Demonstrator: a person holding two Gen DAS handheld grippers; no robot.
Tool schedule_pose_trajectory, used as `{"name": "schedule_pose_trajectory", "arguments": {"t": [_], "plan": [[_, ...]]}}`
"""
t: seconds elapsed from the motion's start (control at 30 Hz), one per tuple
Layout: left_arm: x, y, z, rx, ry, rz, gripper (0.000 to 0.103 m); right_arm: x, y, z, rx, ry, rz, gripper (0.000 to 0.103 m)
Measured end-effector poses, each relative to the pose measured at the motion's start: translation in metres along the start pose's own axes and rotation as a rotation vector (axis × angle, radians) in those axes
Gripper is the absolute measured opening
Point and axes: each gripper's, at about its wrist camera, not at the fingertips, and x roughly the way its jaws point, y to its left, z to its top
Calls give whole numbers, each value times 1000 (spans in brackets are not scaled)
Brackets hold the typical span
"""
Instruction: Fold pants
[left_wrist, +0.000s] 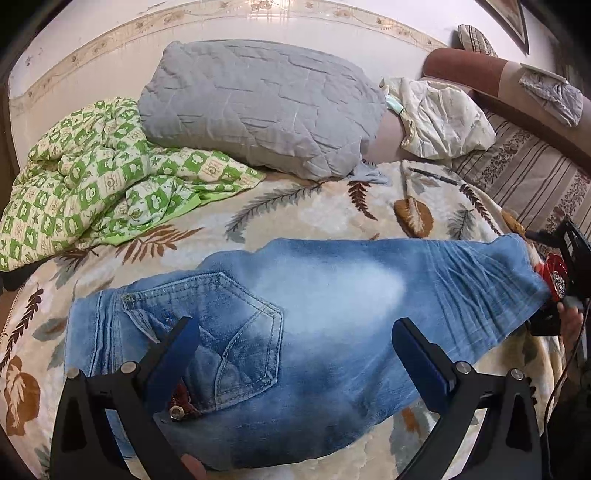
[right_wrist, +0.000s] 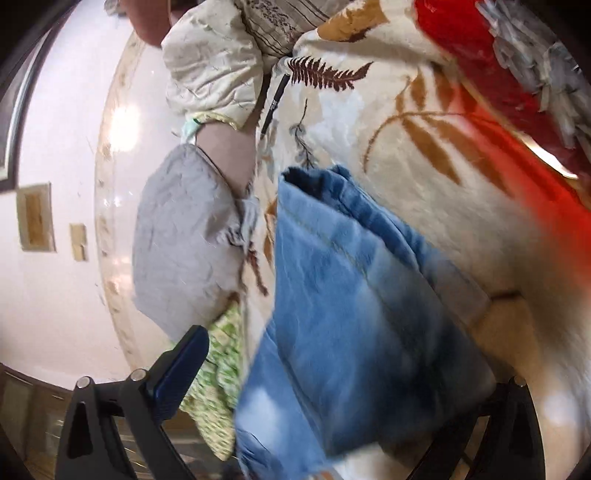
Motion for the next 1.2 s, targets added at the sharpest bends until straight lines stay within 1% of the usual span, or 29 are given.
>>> {"name": "schedule_pose_trajectory", "arguments": {"t": [0.03, 0.07, 0.1, 0.13, 0.17, 0.2, 0.27, 0.4, 0.47, 0.57, 0.7, 0.8, 0.9, 1.0, 1.13, 1.2], "plan": [[1, 0, 0, 2, 1, 2, 103, 2, -3, 2, 7, -9, 5, 92], [1, -1, 0, 5, 1, 2, 103, 3, -4, 2, 0, -21, -7, 79], [1, -1, 0, 7, 0, 1, 103, 4, -3, 2, -23, -33, -29, 60], [1, -1, -1, 8, 0, 2, 103, 5, -2, 1, -48, -43, -52, 46], [1, -1, -1, 7, 1, 2, 103, 5, -2, 2, -72, -48, -80, 23], [1, 0, -1, 5, 3, 3, 103, 6, -3, 2, -88, -52, -81, 18], [2, 2, -2, 2, 4, 9, 103, 3, -4, 2, -118, -66, -73, 11], [1, 11, -6, -10, 7, 26, 103, -2, 22, -2, -278, -123, -130, 7], [0, 16, -8, -21, 5, 34, 103, -2, 48, -8, -419, -152, -184, 6], [-2, 25, -9, -45, 3, 38, 103, 4, 86, -20, -616, -167, -246, 6], [-10, 34, -7, -69, -23, 42, 103, 13, 129, -56, -916, -182, -330, 6], [-16, 41, -7, -82, -39, 51, 103, 25, 152, -95, -1159, -188, -397, 6], [-21, 50, -8, -98, -51, 65, 103, 40, 164, -129, -1343, -182, -437, 6], [-26, 60, -10, -127, -62, 75, 103, 59, 169, -162, -1481, -152, -455, 5], [-35, 77, -13, -170, -77, 88, 103, 79, 167, -202, -1633, -103, -460, 5], [-39, 86, -13, -192, -86, 92, 103, 93, 162, -220, -1690, -57, -472, 5]]}}
